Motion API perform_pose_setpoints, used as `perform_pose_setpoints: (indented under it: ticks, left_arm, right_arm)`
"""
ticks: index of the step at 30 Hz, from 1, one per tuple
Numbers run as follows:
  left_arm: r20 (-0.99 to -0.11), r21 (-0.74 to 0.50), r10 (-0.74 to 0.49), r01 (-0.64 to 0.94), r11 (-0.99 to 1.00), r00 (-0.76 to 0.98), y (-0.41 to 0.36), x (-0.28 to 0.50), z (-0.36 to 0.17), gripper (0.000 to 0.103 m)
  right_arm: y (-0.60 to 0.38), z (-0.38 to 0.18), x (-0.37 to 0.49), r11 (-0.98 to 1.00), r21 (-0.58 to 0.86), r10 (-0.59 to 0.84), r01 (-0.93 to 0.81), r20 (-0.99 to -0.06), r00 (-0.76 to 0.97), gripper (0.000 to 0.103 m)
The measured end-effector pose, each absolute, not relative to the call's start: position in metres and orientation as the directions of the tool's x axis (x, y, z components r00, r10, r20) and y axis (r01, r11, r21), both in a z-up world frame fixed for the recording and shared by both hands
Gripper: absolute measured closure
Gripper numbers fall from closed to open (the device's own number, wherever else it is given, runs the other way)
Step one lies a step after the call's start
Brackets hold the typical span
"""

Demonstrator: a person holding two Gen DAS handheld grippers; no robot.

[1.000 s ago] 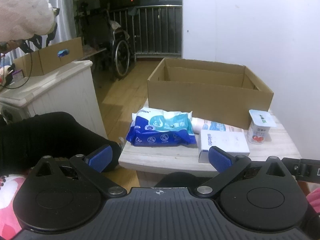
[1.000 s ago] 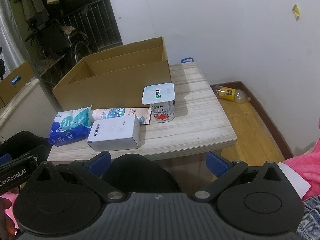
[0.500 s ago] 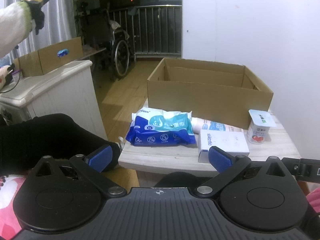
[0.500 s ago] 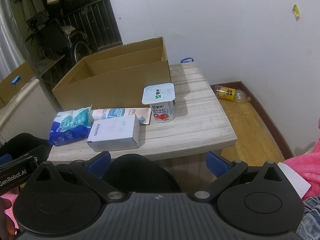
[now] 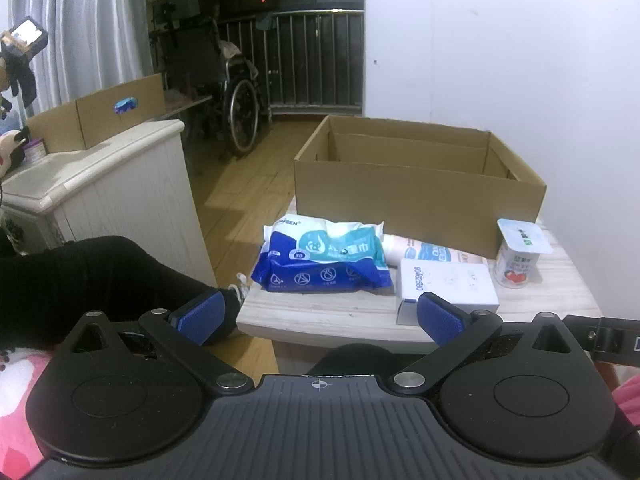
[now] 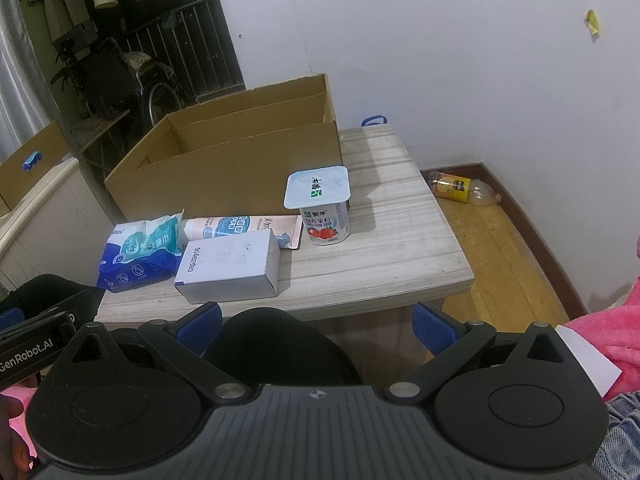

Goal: Organize objects

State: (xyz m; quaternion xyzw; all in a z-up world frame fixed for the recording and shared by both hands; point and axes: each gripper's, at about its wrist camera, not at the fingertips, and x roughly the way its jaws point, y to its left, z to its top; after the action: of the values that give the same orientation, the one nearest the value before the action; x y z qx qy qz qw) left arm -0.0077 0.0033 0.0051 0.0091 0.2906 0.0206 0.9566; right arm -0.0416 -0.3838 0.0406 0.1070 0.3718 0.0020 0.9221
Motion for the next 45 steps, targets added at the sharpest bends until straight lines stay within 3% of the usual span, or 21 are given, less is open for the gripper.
perform_pose_setpoints:
  ticks: [45]
  left_arm:
    - [-0.573, 0.023, 0.04, -0.033, 0.999, 0.819, 0.0019, -0.0056, 0.0021, 0.0]
  right_arm:
    - [-0.3833, 0.041, -0.0414, 0.979, 0.191, 0.081, 0.072, -0.686, 0.723, 0.0]
